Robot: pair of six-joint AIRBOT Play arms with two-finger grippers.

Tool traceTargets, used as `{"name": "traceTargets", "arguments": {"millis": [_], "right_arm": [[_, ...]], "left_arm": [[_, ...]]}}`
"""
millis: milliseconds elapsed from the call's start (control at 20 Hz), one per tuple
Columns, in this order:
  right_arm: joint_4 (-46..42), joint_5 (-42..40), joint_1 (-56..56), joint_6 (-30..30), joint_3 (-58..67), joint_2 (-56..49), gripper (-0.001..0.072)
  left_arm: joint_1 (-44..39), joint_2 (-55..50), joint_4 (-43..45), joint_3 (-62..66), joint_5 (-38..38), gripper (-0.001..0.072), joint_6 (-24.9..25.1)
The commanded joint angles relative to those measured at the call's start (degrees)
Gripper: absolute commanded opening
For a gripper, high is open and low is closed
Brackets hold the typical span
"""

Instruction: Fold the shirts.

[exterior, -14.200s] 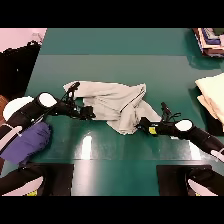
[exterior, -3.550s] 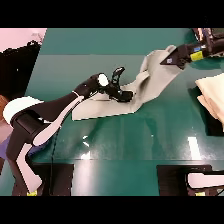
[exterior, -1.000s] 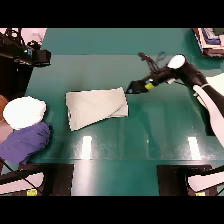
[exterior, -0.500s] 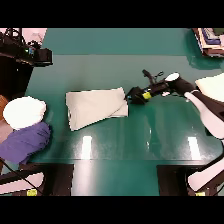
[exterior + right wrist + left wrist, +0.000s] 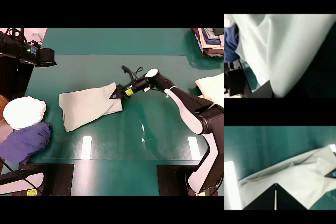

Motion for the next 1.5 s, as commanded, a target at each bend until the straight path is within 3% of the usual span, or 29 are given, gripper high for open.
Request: {"name": "traceTargets", "arguments": {"millis": [0, 350, 750, 1050, 1450], "right_arm": [[-4.8, 0.0, -4.9, 0.2, 3.9, 3.6, 0.0017], [-13.5, -0.2, -33.0, 3.0, 3.5, 17.7, 0.0017], [-12.6, -3.3, -61.2, 3.0, 3.6, 20.0, 0.0017], [-5.1, -4.6, -66.8, 2.0, 5.1, 20.0, 0.0017], [-5.5, -1.9, -65.7, 3.0, 24.3, 20.3, 0.0017]], "left_arm": [[-3.6, 0.0, -1.5, 0.0, -0.2, 0.0025, 0.0], [-16.0, 0.0, -1.5, 0.0, 6.7, 0.0025, 0.0], [-23.8, 0.0, -1.6, 0.0, 12.9, 0.0025, 0.0], [-24.1, -1.2, -1.7, 0.0, 16.5, 0.0025, -0.5], [-24.1, -3.6, -2.8, 0.0, 15.7, 0.0025, -0.6]]}}
